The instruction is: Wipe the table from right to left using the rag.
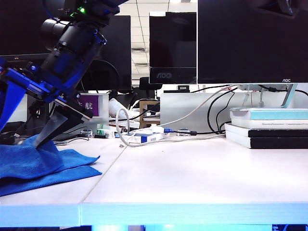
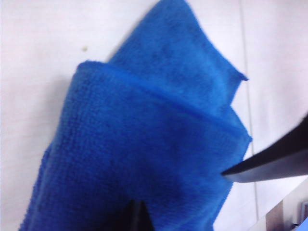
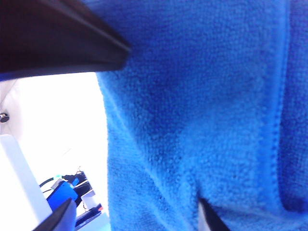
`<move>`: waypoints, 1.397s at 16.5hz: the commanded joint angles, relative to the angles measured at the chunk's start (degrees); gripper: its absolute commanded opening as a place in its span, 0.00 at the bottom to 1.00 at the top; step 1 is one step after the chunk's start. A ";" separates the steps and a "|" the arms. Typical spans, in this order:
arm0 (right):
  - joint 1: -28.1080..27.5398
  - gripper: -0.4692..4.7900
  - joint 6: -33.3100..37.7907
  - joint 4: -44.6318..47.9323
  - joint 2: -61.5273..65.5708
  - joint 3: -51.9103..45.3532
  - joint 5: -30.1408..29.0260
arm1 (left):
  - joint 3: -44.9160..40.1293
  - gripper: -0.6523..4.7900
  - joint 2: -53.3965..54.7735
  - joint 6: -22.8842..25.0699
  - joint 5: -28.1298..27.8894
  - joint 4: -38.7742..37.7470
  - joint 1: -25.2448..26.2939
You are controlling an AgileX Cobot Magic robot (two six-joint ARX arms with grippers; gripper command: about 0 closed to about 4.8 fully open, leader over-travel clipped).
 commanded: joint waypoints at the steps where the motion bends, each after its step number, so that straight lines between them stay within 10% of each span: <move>1: 0.17 0.70 -0.44 -0.50 -0.48 0.22 -0.35 | -0.28 0.11 1.79 1.38 0.26 1.99 -0.83; 18: -0.24 0.70 -1.01 -0.79 -9.14 0.22 0.13 | -0.61 0.11 6.25 1.73 -7.76 6.38 -4.48; 20: -0.52 0.59 -1.01 -0.81 -11.61 0.22 2.67 | -0.55 0.11 6.08 1.70 -6.84 5.51 -4.52; 23: -0.81 0.09 -1.05 -0.66 -15.89 0.22 7.65 | -0.52 0.11 4.00 1.73 -5.03 3.34 -4.52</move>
